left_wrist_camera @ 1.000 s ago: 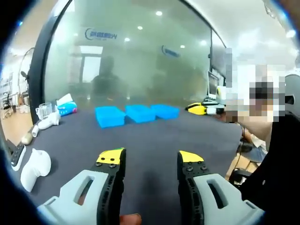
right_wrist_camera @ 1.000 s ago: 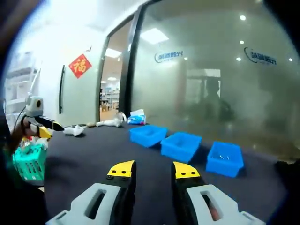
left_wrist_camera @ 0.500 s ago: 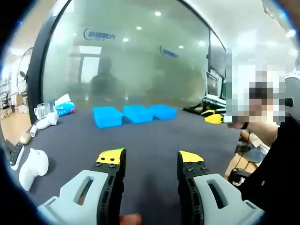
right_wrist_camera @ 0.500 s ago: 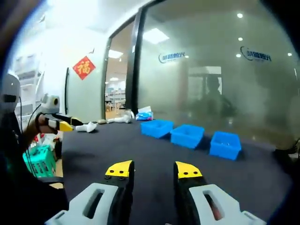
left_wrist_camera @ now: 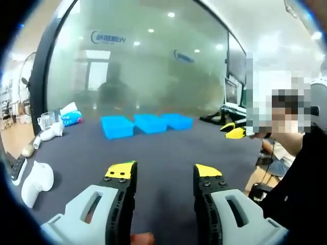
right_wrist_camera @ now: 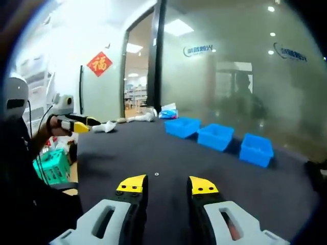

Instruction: Sort the screws, nuts, and washers into the corresponding bins

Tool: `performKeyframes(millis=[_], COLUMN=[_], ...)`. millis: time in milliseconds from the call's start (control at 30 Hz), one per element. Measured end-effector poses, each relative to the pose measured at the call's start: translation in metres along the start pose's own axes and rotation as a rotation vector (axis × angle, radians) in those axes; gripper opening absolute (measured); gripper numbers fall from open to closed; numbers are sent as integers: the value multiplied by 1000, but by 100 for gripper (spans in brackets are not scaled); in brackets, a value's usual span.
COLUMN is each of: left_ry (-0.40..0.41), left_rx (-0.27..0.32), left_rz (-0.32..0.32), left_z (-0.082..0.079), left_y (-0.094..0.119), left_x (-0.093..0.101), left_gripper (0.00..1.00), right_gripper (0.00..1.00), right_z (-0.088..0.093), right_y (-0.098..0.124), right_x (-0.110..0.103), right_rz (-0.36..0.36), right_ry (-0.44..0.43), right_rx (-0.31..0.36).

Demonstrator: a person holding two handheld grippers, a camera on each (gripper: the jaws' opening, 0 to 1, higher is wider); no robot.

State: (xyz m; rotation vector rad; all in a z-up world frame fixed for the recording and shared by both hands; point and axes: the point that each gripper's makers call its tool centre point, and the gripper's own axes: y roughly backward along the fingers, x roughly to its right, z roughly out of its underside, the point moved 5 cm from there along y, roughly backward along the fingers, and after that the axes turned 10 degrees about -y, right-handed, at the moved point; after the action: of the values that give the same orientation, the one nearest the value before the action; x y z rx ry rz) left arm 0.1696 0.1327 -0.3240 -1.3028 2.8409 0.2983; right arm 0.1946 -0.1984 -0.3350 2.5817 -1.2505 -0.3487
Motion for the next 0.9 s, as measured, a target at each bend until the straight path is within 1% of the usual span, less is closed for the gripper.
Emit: performKeyframes(millis=[67,133,200,233,333,367,400,433,533,633,767,900], left_ry=[-2,0,-4,-4,-4,-3,-3,-5,-6,-9,-4,-3], left_rx=[-3,-2,-4,-4,-7,-9,-12,-14,-23,-31,-28,-31], left_rz=[3,6,7,7,9,14,18,22,34,33,28,27], left_z=[1,1,1,1,1,2,2,3,5,7,8,9], left_y=[0,0,0,0,-1,-2,-2,-3,-4,-4,-3,-3], left_x=[1,1,1,1,2,3,5,6,8,7,5,3], left_gripper=[43,43,43,43,43,43,43,43,43,43,43,43], right_gripper=[28,28,28,28,28,28,27,27,27,26,25,23], right_z=[-2,-1,-2,-2,-4,-3,-6,-7,-12,-13,-10,-4], right_y=[-4,-7,-11,-14,-22,-25,-30,-34,-47,-60,-75,-92], right_x=[0,-1,-4,-5,-8,-8,-9,-10,-13,-16,-20,-24], right_rz=[-18,-40,-61,-74,-103,-108,-116,-122,-138,-158,-185,-214], right_ry=[11,33,81,93,141,162,209,231,238,253,269,289], right_rx=[-26,-79,-116,-143,-193,-223,-233,-243,-272,-306,-357,-427])
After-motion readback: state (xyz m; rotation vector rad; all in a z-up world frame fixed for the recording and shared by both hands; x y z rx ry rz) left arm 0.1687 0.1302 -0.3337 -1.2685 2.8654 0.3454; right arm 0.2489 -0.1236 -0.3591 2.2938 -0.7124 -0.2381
